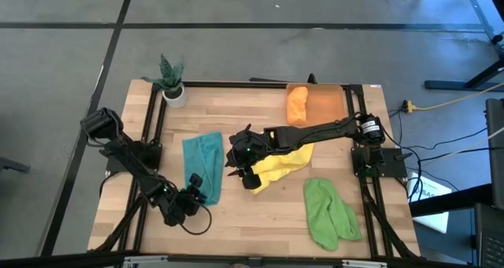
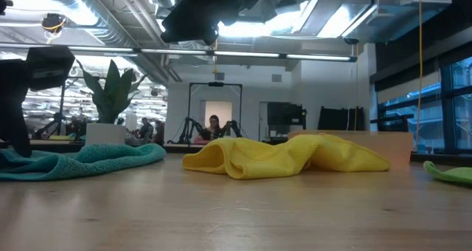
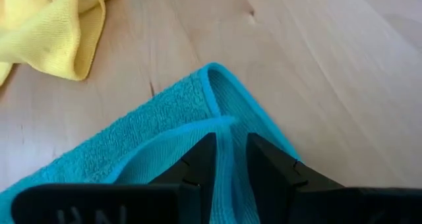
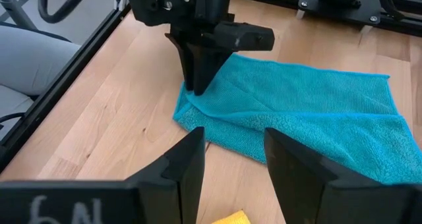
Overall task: Roll microfiber towels into tight, uniform cylinder then place into a basket
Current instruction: Roll the blue microfiber towel
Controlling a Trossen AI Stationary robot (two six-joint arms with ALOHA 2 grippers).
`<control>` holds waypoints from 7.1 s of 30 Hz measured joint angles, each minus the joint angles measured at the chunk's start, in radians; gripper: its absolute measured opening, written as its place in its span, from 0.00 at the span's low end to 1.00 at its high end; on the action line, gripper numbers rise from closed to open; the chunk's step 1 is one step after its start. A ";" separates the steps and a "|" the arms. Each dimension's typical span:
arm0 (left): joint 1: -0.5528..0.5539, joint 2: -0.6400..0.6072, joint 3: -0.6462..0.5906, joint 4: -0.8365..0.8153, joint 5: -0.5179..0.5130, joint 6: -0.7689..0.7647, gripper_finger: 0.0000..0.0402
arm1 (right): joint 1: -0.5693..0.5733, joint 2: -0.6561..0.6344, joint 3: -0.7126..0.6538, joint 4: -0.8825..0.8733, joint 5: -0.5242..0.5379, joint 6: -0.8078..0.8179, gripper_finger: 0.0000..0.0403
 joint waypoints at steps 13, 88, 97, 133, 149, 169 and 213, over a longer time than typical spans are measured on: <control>-0.001 0.000 0.000 -0.030 -0.066 -0.029 0.19 | 0.000 0.000 0.000 0.000 0.000 0.000 0.39; -0.165 -0.002 0.236 -0.734 0.059 -1.257 0.00 | -0.002 0.187 -0.037 0.392 -0.001 -0.056 0.39; -0.165 -0.002 0.236 -0.734 0.080 -1.276 0.00 | -0.015 0.302 -0.003 0.510 -0.002 -0.031 0.39; -0.164 -0.002 0.236 -0.734 0.207 -1.333 0.00 | -0.077 0.504 0.235 0.232 0.117 0.004 0.39; -0.166 -0.002 0.235 -0.739 0.382 -1.455 0.00 | -0.084 0.497 0.240 0.110 0.106 0.027 0.39; -0.163 -0.002 0.304 -0.726 0.464 -1.483 0.00 | -0.082 0.484 0.239 -0.060 -0.036 0.016 0.39; -0.112 -0.026 0.258 -0.655 0.460 -1.399 0.17 | -0.090 0.438 0.242 -0.186 0.111 0.000 0.39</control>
